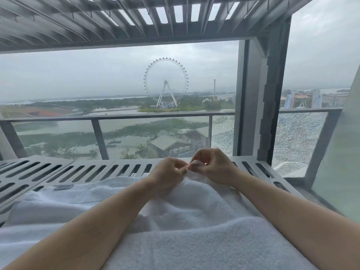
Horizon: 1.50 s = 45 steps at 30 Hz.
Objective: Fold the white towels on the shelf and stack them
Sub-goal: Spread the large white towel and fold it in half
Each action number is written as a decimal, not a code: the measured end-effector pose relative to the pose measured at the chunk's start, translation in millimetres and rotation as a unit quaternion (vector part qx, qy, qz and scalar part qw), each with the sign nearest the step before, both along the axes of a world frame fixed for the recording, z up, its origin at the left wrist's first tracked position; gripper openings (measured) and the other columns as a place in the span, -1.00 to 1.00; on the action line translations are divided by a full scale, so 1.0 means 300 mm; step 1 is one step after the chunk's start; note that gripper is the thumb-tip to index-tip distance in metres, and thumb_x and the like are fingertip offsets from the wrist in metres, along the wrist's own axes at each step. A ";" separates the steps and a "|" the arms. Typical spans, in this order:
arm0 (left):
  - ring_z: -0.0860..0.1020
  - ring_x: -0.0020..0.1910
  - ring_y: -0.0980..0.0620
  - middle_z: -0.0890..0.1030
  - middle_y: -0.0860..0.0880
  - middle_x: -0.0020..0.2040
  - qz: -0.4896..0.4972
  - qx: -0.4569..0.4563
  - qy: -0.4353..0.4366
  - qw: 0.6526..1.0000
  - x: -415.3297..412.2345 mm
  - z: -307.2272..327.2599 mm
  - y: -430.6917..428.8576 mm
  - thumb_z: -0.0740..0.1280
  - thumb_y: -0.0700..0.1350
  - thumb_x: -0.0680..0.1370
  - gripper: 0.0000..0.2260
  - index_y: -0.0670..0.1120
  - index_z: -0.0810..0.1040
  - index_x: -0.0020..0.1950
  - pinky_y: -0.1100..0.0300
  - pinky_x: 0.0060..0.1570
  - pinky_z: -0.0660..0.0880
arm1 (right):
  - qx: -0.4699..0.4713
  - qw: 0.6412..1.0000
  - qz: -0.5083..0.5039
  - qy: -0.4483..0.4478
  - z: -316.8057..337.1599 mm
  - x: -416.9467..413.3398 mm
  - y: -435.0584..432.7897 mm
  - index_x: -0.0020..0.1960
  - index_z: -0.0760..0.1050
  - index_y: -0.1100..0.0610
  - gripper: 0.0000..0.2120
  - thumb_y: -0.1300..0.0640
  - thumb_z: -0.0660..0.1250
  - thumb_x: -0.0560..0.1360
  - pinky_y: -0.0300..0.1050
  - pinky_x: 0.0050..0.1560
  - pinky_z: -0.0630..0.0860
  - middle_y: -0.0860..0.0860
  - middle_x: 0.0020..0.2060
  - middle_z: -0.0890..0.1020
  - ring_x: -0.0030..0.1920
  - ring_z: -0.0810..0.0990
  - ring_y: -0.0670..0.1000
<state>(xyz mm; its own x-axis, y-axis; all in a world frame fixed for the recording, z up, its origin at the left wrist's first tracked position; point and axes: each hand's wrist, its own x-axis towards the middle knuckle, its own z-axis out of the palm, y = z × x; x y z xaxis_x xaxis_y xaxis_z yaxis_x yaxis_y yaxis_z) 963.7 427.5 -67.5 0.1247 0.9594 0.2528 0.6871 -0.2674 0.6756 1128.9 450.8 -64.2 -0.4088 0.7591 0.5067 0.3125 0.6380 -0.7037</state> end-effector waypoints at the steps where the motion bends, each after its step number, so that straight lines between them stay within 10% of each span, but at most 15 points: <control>1: 0.40 -0.49 0.24 0.48 0.16 -0.49 -0.014 -0.017 -0.011 1.000 -0.003 0.000 -0.002 0.28 -0.12 0.56 -0.83 -0.04 0.64 -0.17 0.27 -0.31 0.33 | -0.007 1.000 -0.001 -0.003 -0.002 0.007 0.004 -0.29 0.58 0.05 -0.86 0.22 0.50 0.36 -0.24 -0.19 0.51 -0.03 -0.34 0.63 -0.31 0.55 -0.16; 5: 0.55 -0.19 0.18 0.65 0.08 -0.12 -0.035 -0.042 0.001 0.998 -0.009 0.005 -0.009 0.37 -0.05 0.51 -0.86 -0.06 0.67 -0.01 0.30 -0.04 0.43 | -0.054 0.998 -0.021 -0.010 -0.002 0.052 0.022 -0.25 0.62 0.09 -0.90 0.18 0.54 0.31 -0.04 -0.03 0.58 0.09 -0.23 0.70 -0.18 0.66 0.01; 24: 0.49 -0.22 0.20 0.55 0.13 -0.17 0.100 0.086 -0.052 0.990 0.025 -0.006 -0.030 0.26 0.02 0.56 -0.90 0.03 0.52 -0.06 0.35 -0.30 0.32 | -0.172 0.978 -0.048 0.108 0.007 0.026 0.014 -0.33 0.50 0.11 -0.80 0.13 0.50 0.36 -0.41 -0.51 0.32 -0.15 -0.59 0.52 -0.59 0.42 -0.22; 33: 0.59 -0.08 0.10 0.63 0.05 -0.07 0.030 0.107 -0.024 0.994 0.026 -0.021 -0.031 0.37 0.07 0.47 -0.91 0.17 0.47 -0.15 0.21 -0.08 0.48 | -0.219 0.954 -0.056 0.195 -0.008 0.033 0.040 -0.18 0.55 0.10 -0.83 0.26 0.50 0.33 -0.14 -0.26 0.54 0.02 -0.38 0.59 -0.36 0.58 0.00; 38: 0.53 -0.12 0.12 0.55 0.10 -0.14 0.064 0.117 0.037 0.990 0.018 -0.021 -0.029 0.38 0.05 0.48 -0.85 0.03 0.58 -0.01 0.29 -0.17 0.36 | -0.257 0.956 -0.047 0.131 -0.002 0.048 0.048 0.04 0.58 0.10 -0.80 0.22 0.44 0.42 -0.25 -0.28 0.55 0.10 -0.08 0.60 -0.19 0.61 0.00; 45: 0.52 -0.16 0.09 0.55 0.08 -0.17 0.084 0.109 0.073 0.988 0.005 -0.018 -0.014 0.42 0.04 0.44 -0.86 0.05 0.53 -0.09 0.29 -0.19 0.34 | -0.134 0.981 -0.124 -0.068 -0.004 0.061 0.043 -0.03 0.57 0.13 -0.90 0.12 0.36 0.50 -0.38 -0.32 0.44 -0.04 -0.24 0.58 -0.27 0.53 -0.09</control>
